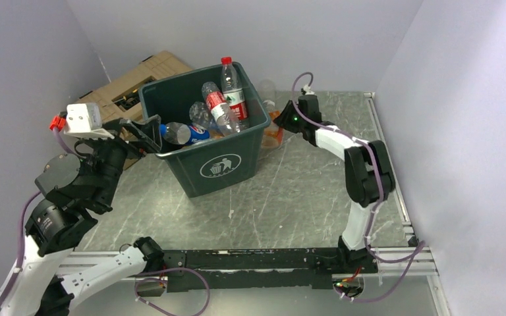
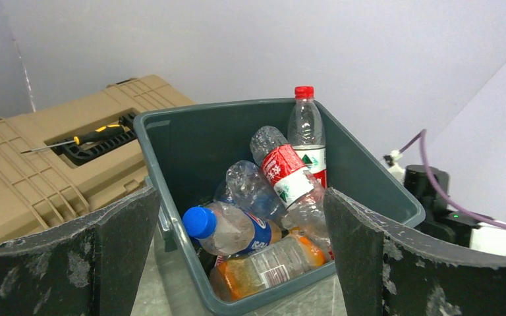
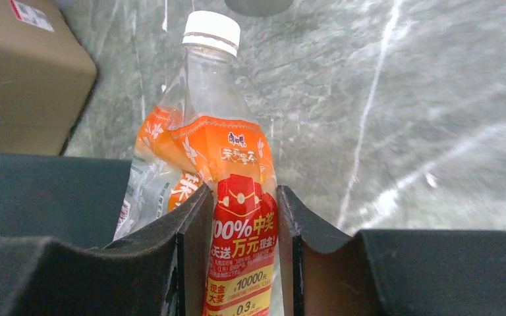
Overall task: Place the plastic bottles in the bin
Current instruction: Pick up the plastic bottle from the corner of the board.
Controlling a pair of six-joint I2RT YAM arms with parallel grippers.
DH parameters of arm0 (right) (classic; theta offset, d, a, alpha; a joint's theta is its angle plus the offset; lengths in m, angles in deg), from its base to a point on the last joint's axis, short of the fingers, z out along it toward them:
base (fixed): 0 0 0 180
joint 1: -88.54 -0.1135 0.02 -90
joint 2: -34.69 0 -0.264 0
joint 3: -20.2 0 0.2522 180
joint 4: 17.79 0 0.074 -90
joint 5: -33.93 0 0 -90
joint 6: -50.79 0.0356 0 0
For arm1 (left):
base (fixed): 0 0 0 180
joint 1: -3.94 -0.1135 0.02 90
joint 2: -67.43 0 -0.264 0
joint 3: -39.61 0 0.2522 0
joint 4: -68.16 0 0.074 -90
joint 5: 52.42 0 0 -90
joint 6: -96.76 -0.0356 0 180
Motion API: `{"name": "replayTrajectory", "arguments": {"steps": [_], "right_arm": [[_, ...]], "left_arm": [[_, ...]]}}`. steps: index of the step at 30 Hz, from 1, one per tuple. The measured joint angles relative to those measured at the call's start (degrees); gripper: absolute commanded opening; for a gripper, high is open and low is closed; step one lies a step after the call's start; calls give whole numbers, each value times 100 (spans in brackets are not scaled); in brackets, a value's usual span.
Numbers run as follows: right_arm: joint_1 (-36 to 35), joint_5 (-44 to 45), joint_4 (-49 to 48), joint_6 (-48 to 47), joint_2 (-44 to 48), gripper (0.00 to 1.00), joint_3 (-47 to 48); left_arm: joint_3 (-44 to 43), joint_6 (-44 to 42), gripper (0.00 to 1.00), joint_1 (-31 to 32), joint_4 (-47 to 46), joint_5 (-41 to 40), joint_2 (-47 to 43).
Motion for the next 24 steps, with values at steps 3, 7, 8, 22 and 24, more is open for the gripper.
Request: {"name": "replayTrajectory", "arguments": {"steps": [3,7,8,22,24], "right_arm": [[46,343,179,-103,750,0,-407],[76,1040,507,-229,1945,0,-859],[79,1180,612,-249,2225,0,-935],[83,1923,1641,-640,6245,0,-1014],[85,1432,1567,-706,6575,0,-1016]], "left_arm": [[-2,0,99,0,-11,98,9],[-4,0,99,0,-203,323,13],[-31,-2,100,0,-245,420,37],[-1064,271,100,0,-1021,2328,1392],[-1178,350,99,0,-1113,2815,1585]]}}
